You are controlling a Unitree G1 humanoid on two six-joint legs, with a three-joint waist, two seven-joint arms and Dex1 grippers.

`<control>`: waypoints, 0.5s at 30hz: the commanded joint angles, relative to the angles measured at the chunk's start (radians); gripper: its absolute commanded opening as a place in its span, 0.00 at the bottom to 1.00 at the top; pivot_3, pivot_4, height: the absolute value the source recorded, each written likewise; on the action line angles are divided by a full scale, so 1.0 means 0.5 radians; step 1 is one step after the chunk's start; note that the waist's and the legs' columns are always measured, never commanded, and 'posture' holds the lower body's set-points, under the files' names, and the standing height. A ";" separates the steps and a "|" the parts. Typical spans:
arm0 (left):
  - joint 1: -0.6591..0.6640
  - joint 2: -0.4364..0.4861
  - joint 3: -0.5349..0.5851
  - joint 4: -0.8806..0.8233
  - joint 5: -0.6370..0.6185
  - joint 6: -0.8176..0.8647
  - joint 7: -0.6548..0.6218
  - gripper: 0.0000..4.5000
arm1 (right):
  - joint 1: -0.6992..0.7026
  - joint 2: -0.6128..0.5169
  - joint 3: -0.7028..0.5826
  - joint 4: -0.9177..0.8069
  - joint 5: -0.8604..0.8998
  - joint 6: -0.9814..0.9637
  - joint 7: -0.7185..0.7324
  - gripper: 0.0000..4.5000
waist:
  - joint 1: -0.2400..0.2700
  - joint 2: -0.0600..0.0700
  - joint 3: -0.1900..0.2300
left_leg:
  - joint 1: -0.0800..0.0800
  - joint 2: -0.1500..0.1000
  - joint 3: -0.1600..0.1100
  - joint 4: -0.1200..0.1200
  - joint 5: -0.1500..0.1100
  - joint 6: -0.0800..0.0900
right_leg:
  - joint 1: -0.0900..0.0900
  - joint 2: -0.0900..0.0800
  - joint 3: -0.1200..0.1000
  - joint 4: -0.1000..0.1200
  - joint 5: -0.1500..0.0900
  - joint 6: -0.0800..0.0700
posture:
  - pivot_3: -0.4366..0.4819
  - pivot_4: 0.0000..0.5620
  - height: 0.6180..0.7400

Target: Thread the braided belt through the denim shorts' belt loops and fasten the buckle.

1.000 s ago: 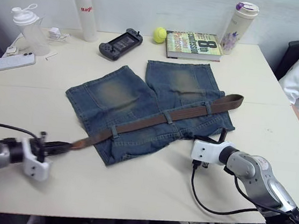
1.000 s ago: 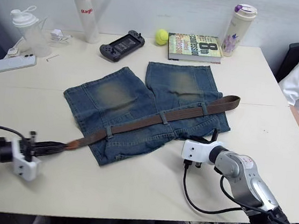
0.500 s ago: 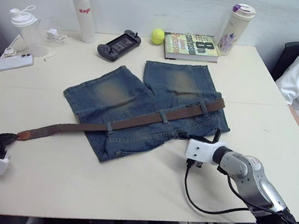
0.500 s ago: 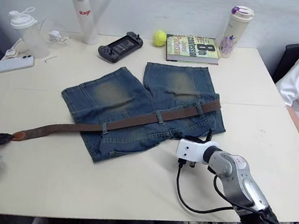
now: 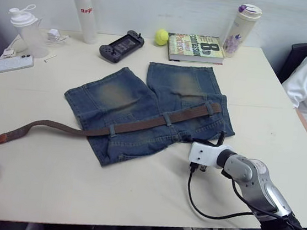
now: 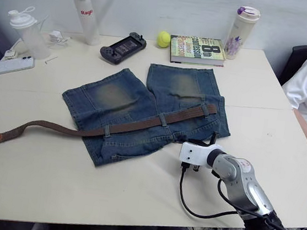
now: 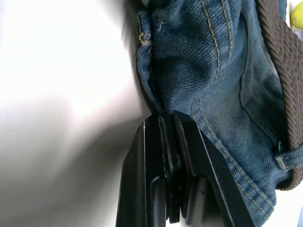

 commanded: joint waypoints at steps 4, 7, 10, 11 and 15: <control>-0.209 -0.206 0.536 0.164 -1.044 -0.615 -1.565 0.77 | -0.015 0.036 -0.025 -0.013 0.054 -0.004 0.056 0.00 | 0.027 0.001 0.001 | -0.002 0.004 0.004 0.015 -0.008 0.000 | 0.001 -0.002 -0.015 0.000 -0.001 -0.004 | 0.48 0.27 1.00; -0.108 -0.319 0.773 -0.063 -1.788 -0.436 -2.608 0.77 | -0.002 0.065 -0.055 -0.036 0.124 0.057 0.101 0.00 | 0.022 0.001 0.001 | -0.003 0.008 0.012 0.025 -0.015 0.002 | 0.000 -0.010 -0.039 0.004 -0.002 -0.011 | 0.48 0.27 1.00; 0.202 -0.340 0.922 -0.691 -2.518 0.064 -3.301 0.77 | 0.016 0.075 -0.098 -0.089 0.224 0.116 0.189 0.00 | -0.004 0.004 0.003 | -0.004 0.010 0.017 0.025 -0.016 0.002 | -0.004 -0.018 -0.055 0.007 -0.001 -0.014 | 0.48 0.27 1.00; 0.300 -0.337 0.970 -0.883 -2.682 0.214 -3.423 0.77 | 0.022 0.075 -0.111 -0.109 0.256 0.134 0.215 0.00 | -0.008 0.005 0.003 | -0.004 0.010 0.017 0.025 -0.017 0.003 | -0.004 -0.018 -0.054 0.009 -0.001 -0.014 | 0.48 0.27 1.00; 1.033 -0.287 1.173 -2.145 -3.338 1.108 -3.409 0.77 | 0.046 0.054 -0.259 -0.355 0.532 0.372 0.416 0.00 | -0.030 0.017 0.011 | -0.004 0.009 0.010 0.026 -0.021 0.009 | 0.005 -0.019 -0.053 0.004 -0.001 -0.014 | 0.48 0.27 1.00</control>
